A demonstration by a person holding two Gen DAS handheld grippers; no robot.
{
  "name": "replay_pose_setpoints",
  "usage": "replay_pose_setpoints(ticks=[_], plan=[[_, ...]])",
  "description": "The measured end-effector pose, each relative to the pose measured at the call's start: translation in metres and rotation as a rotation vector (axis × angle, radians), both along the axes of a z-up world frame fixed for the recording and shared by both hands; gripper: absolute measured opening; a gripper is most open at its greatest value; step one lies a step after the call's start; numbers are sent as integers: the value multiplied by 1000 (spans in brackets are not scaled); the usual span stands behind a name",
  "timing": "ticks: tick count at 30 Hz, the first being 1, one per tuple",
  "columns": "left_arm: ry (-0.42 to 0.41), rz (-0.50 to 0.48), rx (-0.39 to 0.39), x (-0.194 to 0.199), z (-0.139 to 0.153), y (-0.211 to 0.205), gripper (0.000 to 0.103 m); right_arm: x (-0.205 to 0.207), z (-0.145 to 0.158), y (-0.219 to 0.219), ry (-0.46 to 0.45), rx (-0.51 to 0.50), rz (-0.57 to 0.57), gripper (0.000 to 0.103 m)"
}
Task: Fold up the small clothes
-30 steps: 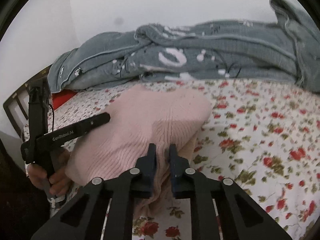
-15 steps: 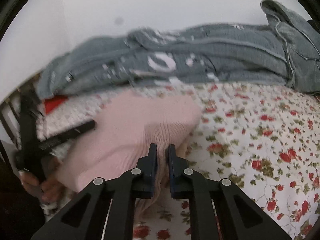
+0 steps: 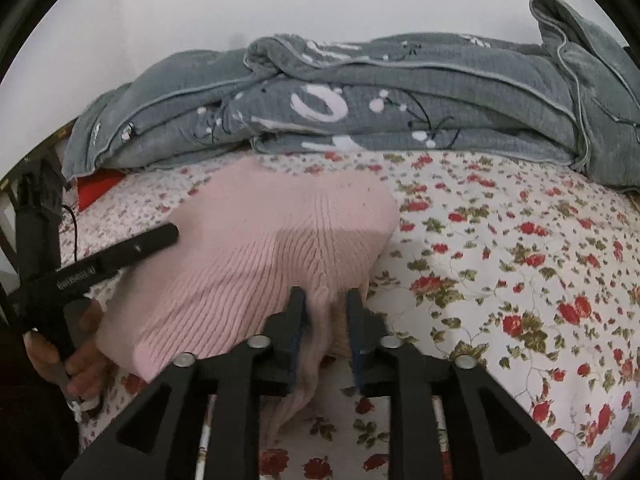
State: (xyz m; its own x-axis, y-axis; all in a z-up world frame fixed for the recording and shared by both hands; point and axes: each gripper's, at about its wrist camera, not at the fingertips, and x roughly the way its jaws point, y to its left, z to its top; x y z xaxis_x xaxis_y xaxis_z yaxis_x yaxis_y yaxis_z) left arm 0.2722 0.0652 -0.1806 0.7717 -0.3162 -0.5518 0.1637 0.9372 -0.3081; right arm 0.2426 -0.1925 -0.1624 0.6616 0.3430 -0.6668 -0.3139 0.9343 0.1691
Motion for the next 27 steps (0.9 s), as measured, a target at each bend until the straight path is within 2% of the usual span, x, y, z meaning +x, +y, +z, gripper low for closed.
replay_pose_setpoints(ticks=[2, 6, 8, 12, 16, 18, 19, 22, 27], plan=[[-2, -1, 5, 0, 0, -1, 71, -3, 1, 4, -20, 5, 15, 26], [-5, -3, 11, -1, 1, -2, 71, 1, -10, 14, -2, -63, 6, 29], [-12, -5, 15, -3, 2, -2, 71, 1, -6, 9, 6, -49, -5, 34], [-20, -15, 17, -6, 3, -3, 71, -5, 7, 1, -25, -9, -14, 35], [-22, -31, 10, -11, 5, -2, 71, -16, 14, 11, -49, 16, 28, 36], [-22, -35, 4, -14, 5, 0, 71, -28, 11, 21, -56, 1, 57, 51], [-23, -37, -1, -18, 5, 1, 71, -33, 9, 23, -64, -20, 50, 51], [-25, -46, 0, -25, 7, 2, 71, -45, -2, 19, -77, -95, -64, 48], [-43, -75, 34, -44, 12, -3, 71, -56, 0, -17, 26, 18, -185, 47]])
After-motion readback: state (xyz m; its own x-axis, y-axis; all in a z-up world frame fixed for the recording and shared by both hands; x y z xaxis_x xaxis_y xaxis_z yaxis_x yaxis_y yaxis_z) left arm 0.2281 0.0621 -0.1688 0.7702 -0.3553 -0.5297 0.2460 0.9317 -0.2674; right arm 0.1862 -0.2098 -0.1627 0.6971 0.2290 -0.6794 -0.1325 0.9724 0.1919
